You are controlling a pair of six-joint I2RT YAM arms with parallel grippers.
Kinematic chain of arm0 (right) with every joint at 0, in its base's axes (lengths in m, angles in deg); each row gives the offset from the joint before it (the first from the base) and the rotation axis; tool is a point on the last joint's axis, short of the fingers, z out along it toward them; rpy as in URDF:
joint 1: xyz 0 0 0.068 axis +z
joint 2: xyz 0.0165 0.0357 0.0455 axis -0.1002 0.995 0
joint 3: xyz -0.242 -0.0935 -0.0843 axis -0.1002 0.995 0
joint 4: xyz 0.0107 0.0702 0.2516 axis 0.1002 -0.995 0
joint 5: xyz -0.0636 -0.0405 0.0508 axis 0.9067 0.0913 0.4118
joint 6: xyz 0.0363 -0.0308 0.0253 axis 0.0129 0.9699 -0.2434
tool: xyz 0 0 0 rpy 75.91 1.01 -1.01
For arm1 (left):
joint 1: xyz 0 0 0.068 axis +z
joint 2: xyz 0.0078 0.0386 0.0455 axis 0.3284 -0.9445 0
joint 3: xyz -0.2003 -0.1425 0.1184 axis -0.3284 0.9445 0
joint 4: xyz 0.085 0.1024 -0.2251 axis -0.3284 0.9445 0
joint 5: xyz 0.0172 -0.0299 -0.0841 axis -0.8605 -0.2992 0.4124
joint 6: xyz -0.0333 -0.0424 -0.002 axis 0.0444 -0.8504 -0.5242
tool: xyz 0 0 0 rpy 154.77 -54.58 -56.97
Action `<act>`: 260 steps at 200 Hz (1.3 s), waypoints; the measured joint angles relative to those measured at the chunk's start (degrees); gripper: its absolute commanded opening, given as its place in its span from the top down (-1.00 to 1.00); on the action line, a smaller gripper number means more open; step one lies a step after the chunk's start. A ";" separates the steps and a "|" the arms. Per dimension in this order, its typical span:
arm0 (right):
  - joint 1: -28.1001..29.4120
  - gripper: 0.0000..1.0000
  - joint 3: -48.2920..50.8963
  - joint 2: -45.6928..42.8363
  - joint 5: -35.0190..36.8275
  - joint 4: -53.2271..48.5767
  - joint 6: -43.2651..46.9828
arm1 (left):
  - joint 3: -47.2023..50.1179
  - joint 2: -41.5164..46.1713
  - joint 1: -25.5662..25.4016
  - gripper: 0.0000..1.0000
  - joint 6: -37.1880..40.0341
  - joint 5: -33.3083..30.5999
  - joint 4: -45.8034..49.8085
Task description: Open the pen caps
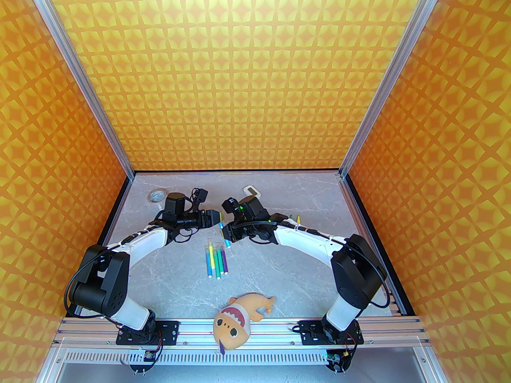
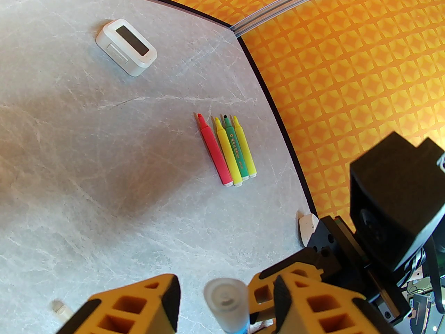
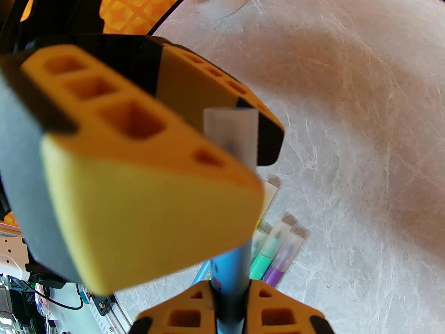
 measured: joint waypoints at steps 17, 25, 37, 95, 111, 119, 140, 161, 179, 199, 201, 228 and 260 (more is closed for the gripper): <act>0.00 1.00 0.00 -0.17 -0.02 0.26 0.02 | -0.55 -0.02 -0.35 0.18 -0.04 0.04 -0.04; 0.00 1.00 0.00 -0.22 -0.02 0.24 0.02 | -0.76 -0.04 -0.50 0.22 -0.02 0.20 -0.02; 0.00 1.00 0.00 -0.22 -0.02 0.26 0.02 | -1.01 -0.07 -0.59 0.28 -0.11 0.24 -0.04; 0.00 1.00 0.00 -0.22 0.02 1.09 0.04 | -1.16 -0.90 -0.57 0.58 -0.50 0.39 0.00; 0.00 0.92 0.39 -0.28 0.20 1.55 0.07 | -1.16 -0.92 -0.59 0.66 -0.76 0.61 -0.17; 0.00 0.80 0.66 -0.39 0.24 1.77 0.09 | -1.16 -0.92 -0.59 0.69 -0.83 0.68 -0.17; 0.00 0.49 1.16 -0.68 0.61 2.43 0.57 | -1.16 -0.92 -0.59 0.76 -1.18 0.85 -0.33; 0.00 0.39 2.19 -1.07 1.01 3.34 0.48 | -1.16 -0.92 -0.59 0.79 -1.31 0.85 -0.42; 0.00 0.35 2.97 -1.18 1.11 4.42 0.42 | -1.16 -0.92 -0.59 0.82 -1.53 0.85 -0.48; 0.00 0.33 3.76 -1.18 1.09 5.75 0.39 | -1.16 -0.92 -0.59 0.83 -1.99 0.94 -0.70; 0.00 0.33 3.80 -1.18 1.09 5.84 0.42 | -1.16 -0.92 -0.59 0.82 -2.03 0.96 -0.79; 0.00 0.33 4.50 -1.16 1.05 7.96 -0.02 | -1.16 -0.92 -0.59 0.84 -3.21 1.60 -1.73; 0.00 0.42 4.59 -1.11 1.05 9.79 -0.26 | -1.16 -0.92 -0.59 0.86 -4.44 2.56 -3.41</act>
